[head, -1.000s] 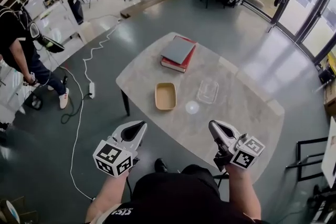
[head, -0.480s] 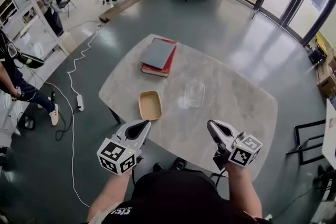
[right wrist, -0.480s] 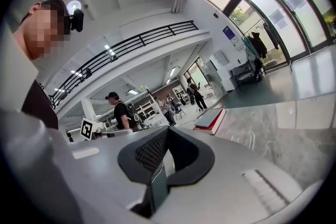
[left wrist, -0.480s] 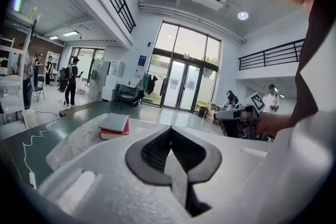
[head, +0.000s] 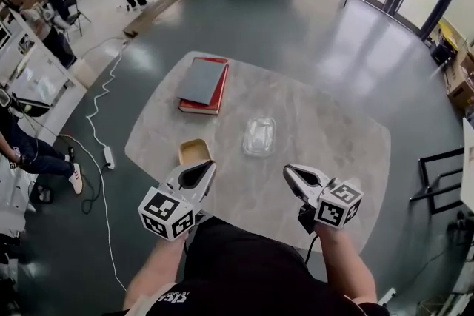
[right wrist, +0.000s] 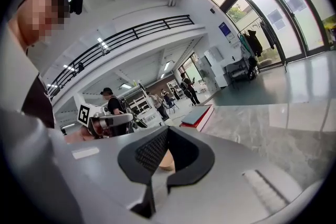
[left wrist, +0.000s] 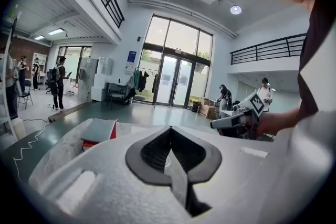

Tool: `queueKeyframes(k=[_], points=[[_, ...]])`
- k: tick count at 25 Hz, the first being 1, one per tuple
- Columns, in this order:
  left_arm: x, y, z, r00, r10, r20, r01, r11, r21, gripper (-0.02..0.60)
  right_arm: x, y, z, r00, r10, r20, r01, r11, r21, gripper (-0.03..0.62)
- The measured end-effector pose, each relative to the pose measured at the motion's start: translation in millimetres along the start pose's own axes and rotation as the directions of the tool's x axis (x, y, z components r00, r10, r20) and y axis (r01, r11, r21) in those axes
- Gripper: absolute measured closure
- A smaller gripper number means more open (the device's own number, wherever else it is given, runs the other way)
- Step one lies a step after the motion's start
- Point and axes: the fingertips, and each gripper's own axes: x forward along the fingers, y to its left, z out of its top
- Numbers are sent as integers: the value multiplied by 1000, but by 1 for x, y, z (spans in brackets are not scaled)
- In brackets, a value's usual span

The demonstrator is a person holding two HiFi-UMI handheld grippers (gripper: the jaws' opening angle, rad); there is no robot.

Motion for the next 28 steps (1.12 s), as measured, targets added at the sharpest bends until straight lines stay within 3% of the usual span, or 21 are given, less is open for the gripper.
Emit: queueKeyframes(k=[10,15,22,28], points=[[60,41,6,993,-110,-45,111,994,7,578,53,-59,5,987,-132,-88,131,991,-16,585],[87,54,4,985,-163,-61,163,987,-18,578,82,-96,-9,967,-190,-166,196,981,16,558],[109,57,-14,965,-246,-93,240,968,-73,578,119,-129,-52,907,-227,-356,238,971,-12,526],[118,57,-29,946,-304,-113,292,950,-109,578,142,-169,-97,831,-269,-487,289,957,-35,480]])
